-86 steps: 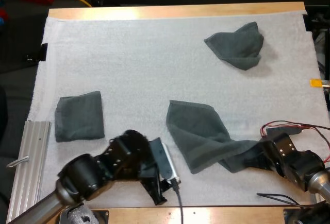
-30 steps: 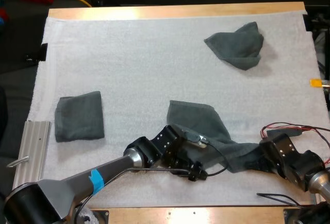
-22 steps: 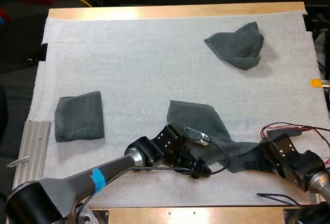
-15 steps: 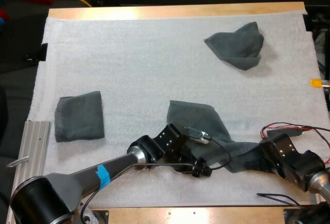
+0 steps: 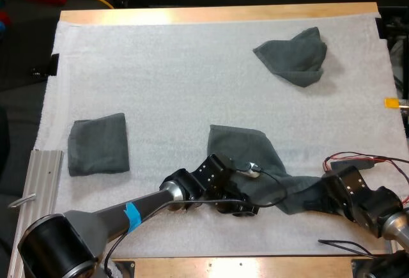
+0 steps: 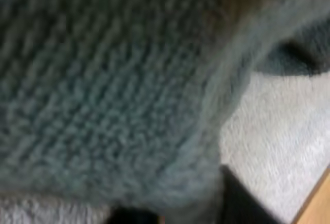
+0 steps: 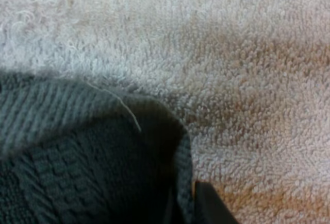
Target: Pick towel from pile, fold and stack
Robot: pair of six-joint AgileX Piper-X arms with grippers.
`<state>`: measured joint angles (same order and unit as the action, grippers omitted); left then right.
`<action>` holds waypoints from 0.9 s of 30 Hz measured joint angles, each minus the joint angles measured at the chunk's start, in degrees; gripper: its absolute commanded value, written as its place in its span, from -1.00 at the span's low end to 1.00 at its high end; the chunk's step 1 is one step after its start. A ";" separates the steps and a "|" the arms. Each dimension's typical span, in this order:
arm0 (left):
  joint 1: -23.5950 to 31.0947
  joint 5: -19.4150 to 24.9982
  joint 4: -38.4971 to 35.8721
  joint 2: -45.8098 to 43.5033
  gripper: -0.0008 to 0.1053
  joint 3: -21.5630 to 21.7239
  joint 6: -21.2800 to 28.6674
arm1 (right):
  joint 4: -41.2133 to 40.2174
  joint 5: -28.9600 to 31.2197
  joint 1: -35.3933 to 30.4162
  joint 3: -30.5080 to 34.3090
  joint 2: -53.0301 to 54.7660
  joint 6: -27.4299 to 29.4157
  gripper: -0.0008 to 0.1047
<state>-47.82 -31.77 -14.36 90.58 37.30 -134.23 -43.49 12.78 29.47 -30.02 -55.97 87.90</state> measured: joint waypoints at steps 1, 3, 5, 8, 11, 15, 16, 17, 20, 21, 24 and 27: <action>0.00 0.32 -0.32 0.00 -0.96 0.00 0.02 | 0.00 0.00 0.00 0.00 0.00 0.11 -0.96; 0.00 0.97 -1.15 0.00 -0.98 0.00 0.11 | 0.00 0.00 0.00 0.00 0.00 0.46 -0.96; 0.00 1.03 -1.62 0.00 -0.98 -0.02 0.92 | 0.00 0.00 0.00 0.00 0.00 1.21 -0.96; 0.00 1.97 -2.64 -1.05 -0.98 -0.05 2.15 | 0.00 0.00 0.00 0.00 0.00 3.08 -0.96; 0.00 3.66 -5.56 -3.75 -0.98 0.44 4.58 | -0.12 0.00 0.00 -0.18 0.00 5.18 -0.96; 0.00 7.74 -12.64 -7.61 -0.98 3.02 9.35 | -1.36 0.00 0.00 -3.22 0.00 9.06 -0.96; 0.06 9.31 -14.89 -8.57 -0.98 3.90 10.73 | -1.82 0.00 0.00 -4.49 0.00 9.90 -0.96; 0.40 10.60 -17.35 -9.43 -0.98 4.99 12.39 | -2.25 0.00 0.00 -5.80 0.00 11.11 -0.96; 2.53 14.12 -24.94 -12.13 -0.98 8.10 17.89 | -3.17 0.00 0.00 -10.21 0.26 15.35 -0.96; 3.52 15.37 -27.20 -13.18 -0.98 9.20 19.43 | -3.60 0.00 0.00 -11.66 0.36 16.81 -0.96; 6.92 19.30 -33.33 -15.99 -0.98 12.40 23.87 | -4.73 -0.04 0.00 -15.58 0.38 20.69 -0.96; 10.17 21.53 -39.05 -18.28 -0.98 15.99 28.20 | -6.00 -0.83 0.05 -18.85 0.38 23.35 -0.96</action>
<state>-37.66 -10.24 -53.41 72.30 53.29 -106.03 -49.49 11.95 29.52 -48.87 -55.60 111.25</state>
